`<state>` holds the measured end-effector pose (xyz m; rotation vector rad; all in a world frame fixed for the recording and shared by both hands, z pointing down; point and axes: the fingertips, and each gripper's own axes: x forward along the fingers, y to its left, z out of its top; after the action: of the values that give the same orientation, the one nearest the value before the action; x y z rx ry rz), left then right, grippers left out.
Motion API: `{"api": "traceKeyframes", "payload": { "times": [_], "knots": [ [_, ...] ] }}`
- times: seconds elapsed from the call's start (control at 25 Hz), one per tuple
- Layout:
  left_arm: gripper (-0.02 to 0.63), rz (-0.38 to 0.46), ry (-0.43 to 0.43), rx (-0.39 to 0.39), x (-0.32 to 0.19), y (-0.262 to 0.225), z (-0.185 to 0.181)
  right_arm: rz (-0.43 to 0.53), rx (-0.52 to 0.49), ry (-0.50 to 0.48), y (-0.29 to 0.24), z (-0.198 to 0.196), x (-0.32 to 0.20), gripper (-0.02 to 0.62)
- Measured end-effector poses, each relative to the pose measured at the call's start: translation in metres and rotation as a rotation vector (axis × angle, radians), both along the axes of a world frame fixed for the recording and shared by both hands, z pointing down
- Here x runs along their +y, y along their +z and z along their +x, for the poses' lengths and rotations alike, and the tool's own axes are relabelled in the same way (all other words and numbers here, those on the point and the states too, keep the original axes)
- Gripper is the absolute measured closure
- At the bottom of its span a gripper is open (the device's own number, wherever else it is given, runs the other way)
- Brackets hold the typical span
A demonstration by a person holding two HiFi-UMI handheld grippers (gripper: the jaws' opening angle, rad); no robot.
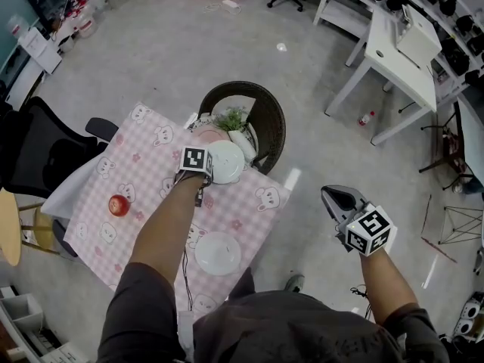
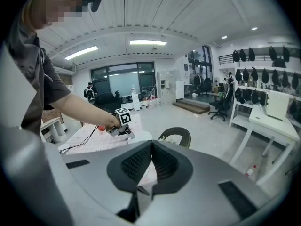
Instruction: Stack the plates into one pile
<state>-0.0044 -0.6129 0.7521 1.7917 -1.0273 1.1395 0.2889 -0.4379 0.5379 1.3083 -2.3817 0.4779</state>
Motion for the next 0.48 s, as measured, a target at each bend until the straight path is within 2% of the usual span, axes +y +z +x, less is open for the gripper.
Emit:
{"api": "traceKeyframes", "payload": {
  "times": [0.08,0.2,0.48],
  "knots": [
    [0.495,-0.016,-0.024,0.056,-0.001,-0.001,0.002,-0.003,0.002,0.006,0.001,0.004,0.001,0.601],
    [0.533,-0.041,-0.054,0.185,0.002,-0.007,0.006,-0.002,0.002,0.019,0.000,0.012,0.002,0.601],
    [0.584,-0.106,-0.172,0.582,0.015,-0.039,0.011,-0.006,-0.009,0.043,-0.006,0.022,0.004,0.601]
  ]
}}
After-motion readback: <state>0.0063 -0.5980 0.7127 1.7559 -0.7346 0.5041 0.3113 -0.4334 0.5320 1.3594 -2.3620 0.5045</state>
